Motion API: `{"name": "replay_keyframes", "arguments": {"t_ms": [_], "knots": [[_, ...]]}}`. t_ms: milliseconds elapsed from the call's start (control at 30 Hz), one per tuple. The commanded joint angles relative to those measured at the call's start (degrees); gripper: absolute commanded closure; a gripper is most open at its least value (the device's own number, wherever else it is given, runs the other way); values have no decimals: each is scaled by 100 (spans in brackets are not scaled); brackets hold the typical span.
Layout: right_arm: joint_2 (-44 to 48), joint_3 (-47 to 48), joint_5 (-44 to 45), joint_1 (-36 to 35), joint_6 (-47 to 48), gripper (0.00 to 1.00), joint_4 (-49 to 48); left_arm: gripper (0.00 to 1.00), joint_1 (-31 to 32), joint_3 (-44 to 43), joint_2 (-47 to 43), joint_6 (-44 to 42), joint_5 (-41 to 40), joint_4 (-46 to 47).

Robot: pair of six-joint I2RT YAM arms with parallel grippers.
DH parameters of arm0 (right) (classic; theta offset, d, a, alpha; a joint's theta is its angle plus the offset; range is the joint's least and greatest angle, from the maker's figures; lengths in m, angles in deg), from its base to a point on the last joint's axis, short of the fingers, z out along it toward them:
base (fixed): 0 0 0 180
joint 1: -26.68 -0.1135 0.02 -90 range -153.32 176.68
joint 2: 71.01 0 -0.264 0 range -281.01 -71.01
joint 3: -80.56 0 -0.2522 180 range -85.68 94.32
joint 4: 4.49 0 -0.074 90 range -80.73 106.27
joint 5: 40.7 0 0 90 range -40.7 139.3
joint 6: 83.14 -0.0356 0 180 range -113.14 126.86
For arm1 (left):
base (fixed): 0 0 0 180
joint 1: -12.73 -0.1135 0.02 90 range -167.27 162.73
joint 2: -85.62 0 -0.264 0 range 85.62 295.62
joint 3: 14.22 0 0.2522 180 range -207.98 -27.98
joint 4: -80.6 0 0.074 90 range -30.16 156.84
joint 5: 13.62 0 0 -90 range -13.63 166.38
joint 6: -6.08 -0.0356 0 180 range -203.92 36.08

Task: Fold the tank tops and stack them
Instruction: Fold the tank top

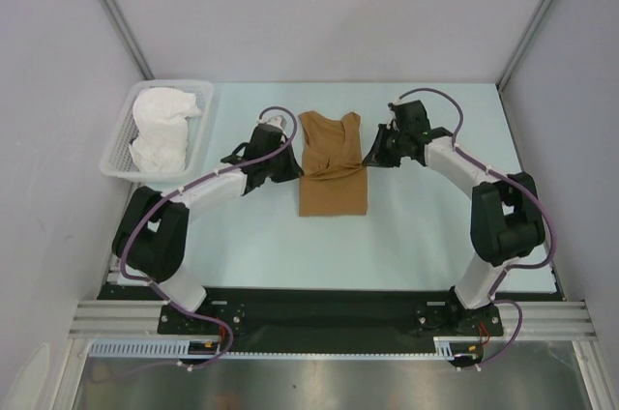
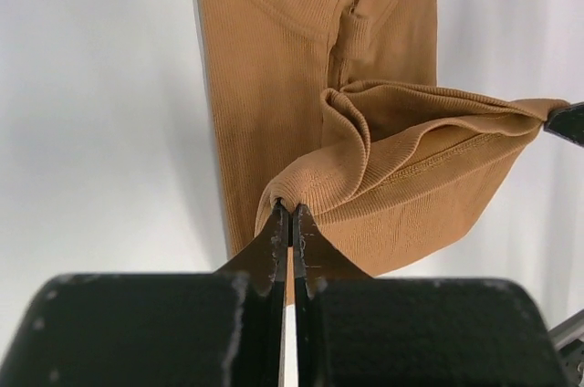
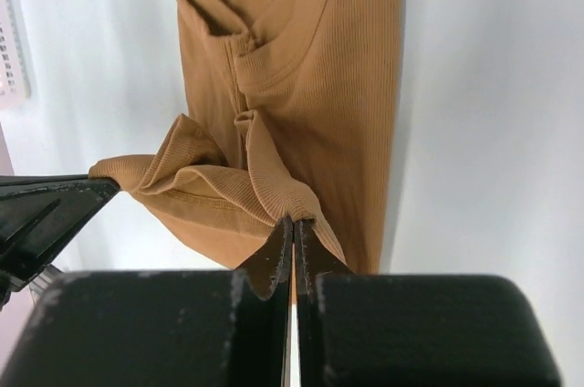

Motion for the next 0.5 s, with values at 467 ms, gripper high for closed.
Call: {"name": "replay_keyframes", "arguments": {"t_ms": [467], "knots": [[-934, 1071, -206, 310, -82, 98, -310, 97, -467, -1084, 1057, -213, 304, 410]]}}
